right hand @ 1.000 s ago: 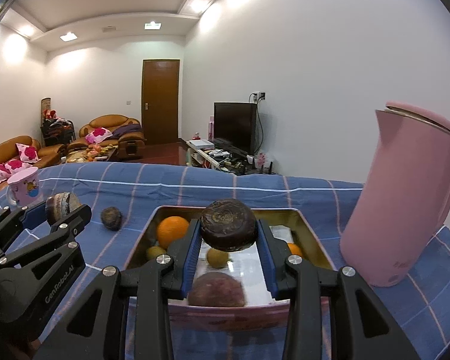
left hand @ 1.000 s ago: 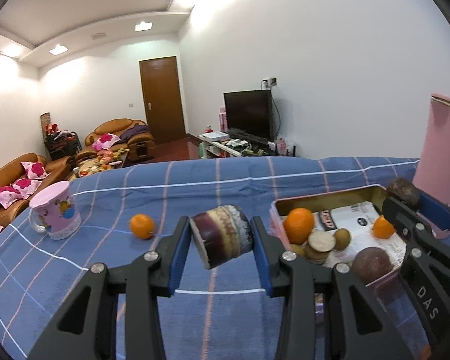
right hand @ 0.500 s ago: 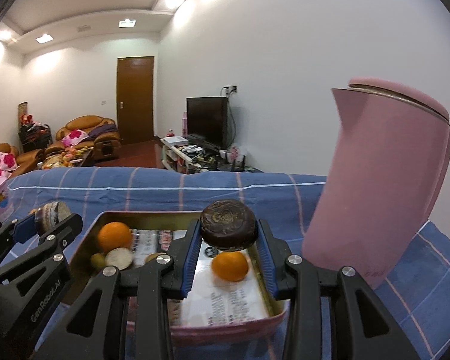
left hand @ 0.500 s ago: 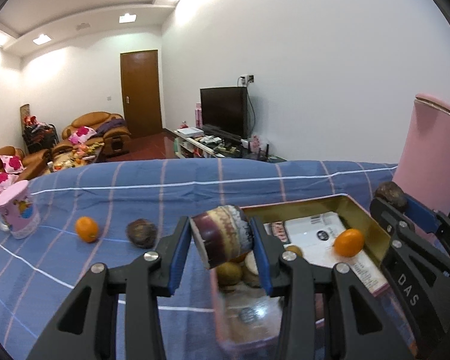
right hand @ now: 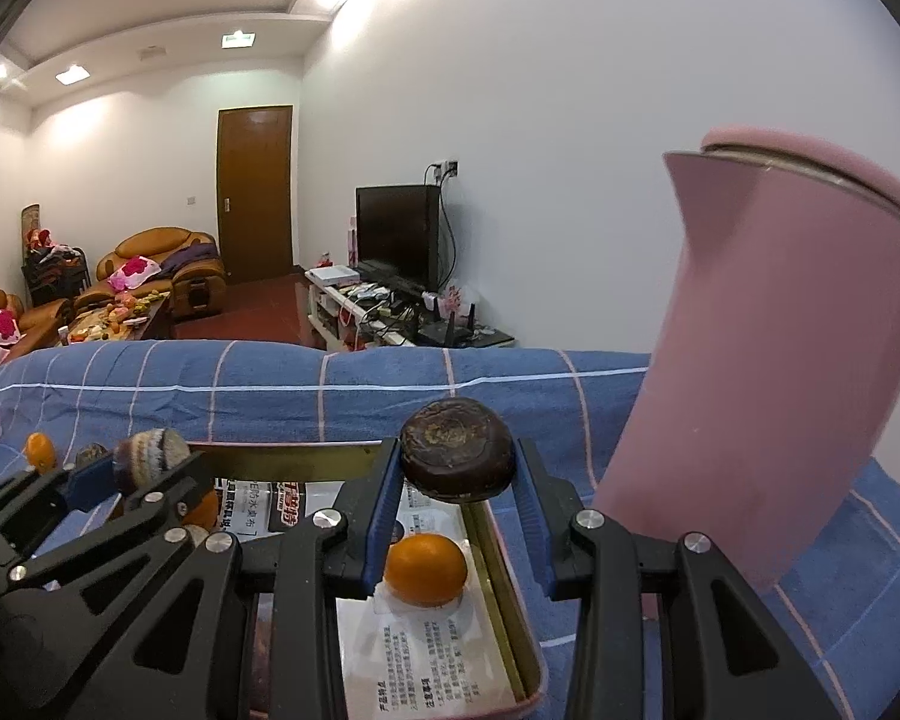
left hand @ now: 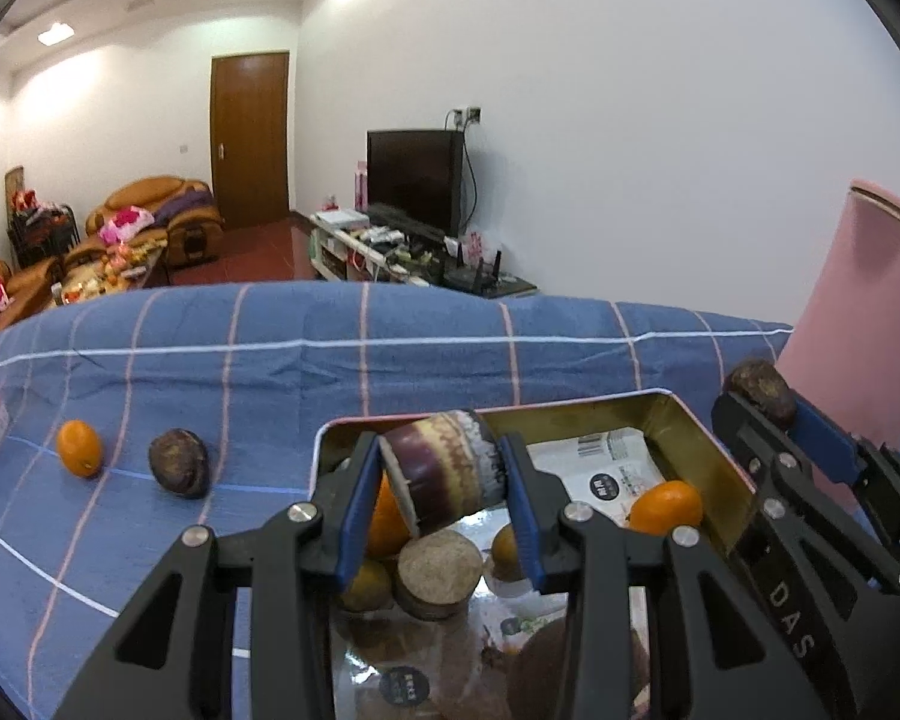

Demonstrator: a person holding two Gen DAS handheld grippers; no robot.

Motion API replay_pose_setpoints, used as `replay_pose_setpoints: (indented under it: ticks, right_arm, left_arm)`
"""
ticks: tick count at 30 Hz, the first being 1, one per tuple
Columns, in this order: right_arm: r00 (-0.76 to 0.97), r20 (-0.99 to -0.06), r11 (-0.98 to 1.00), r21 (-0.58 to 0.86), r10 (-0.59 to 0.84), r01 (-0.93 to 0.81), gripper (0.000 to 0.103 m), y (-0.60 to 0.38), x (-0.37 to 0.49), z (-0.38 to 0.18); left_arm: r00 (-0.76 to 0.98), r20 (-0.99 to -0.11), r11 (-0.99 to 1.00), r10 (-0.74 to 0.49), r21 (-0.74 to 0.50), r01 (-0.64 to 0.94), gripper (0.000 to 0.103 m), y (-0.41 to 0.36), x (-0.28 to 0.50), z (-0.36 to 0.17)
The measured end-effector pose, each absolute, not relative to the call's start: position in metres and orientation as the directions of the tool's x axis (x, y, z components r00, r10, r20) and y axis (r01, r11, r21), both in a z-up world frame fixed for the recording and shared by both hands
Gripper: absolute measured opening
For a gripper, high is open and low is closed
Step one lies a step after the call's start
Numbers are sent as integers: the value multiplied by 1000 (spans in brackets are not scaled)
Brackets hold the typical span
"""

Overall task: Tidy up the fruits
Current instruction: 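Lower the snack and brown fruit into the tin and open both tools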

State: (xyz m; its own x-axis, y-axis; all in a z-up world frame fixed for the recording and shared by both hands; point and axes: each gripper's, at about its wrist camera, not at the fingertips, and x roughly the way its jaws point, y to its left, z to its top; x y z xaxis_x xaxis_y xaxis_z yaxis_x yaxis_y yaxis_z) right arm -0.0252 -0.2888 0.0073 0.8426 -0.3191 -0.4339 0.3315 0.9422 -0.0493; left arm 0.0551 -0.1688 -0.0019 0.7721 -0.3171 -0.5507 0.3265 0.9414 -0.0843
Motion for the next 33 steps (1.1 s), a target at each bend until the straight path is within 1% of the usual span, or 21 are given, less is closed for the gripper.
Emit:
replay_pose_setpoints:
  ticks: [3,11,17,29,32,33]
  right_arm:
    - [844,-460,955,-36,-276,293,39,-290,-18,6]
    - [841,-493,969,-18,-222,245,39,-288,-10,2]
    - [841,-512,982,-23,-174,190,39,-283,-2,0]
    - [815,-578,991,71,-53,114,39,-291,13,-12]
    - [808,-587,989,81,-52,123,42,-293,13,-14]
    - [805,-590,988,84,-57,131,45,-294,13,-14]
  left_arm:
    - [753,-575,940,-320,-96,326,42,-171,62,-5]
    - [756,-574,940,-314,-78,332,42,-174,59,-3]
    - [770,-573,951,-279,-53,306,42,-169,61,-4]
    - [773,-581,955,-257,-28,296,42,-171,64,-3]
    - [775,-581,955,-249,-17,295,42,-173,67,-2]
    - [775,-580,956,-250,-19,294,42,-172,66,-2]
